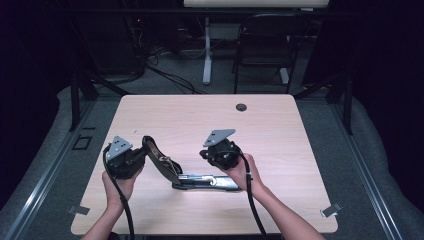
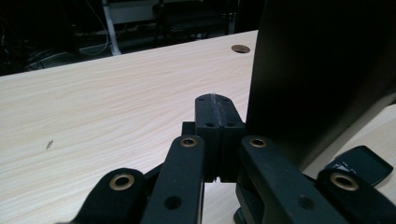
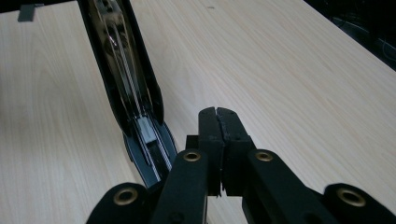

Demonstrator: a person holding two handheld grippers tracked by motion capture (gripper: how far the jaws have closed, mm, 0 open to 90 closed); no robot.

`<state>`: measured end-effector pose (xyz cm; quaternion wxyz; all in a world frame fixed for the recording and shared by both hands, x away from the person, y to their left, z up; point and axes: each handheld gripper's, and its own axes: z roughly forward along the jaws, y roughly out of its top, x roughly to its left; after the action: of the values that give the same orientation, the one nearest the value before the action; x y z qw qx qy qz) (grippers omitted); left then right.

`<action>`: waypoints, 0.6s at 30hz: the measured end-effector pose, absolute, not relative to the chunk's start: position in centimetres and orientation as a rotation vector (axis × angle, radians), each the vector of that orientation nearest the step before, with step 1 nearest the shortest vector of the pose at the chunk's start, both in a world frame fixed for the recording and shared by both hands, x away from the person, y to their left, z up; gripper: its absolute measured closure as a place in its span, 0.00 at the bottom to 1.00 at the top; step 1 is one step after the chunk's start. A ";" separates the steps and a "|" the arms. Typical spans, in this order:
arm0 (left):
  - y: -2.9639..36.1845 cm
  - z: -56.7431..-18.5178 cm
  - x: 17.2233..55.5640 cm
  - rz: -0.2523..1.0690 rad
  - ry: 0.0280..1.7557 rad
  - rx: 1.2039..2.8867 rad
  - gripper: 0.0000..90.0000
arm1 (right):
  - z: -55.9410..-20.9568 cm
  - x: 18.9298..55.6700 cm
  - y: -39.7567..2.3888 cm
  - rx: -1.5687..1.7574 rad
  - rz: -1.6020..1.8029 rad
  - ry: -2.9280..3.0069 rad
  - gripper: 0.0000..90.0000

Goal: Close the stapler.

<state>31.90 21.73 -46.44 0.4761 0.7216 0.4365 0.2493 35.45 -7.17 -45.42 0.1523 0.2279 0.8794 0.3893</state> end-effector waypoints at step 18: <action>19.7 -47.3 32.1 0.576 1.012 1.834 1.00 | -43.8 35.3 -4.0 0.559 1.154 2.534 0.99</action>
<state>32.05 19.69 -47.34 0.4658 0.7469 0.4124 0.2346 35.33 -4.02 -43.79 0.1501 0.1945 0.8822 0.4017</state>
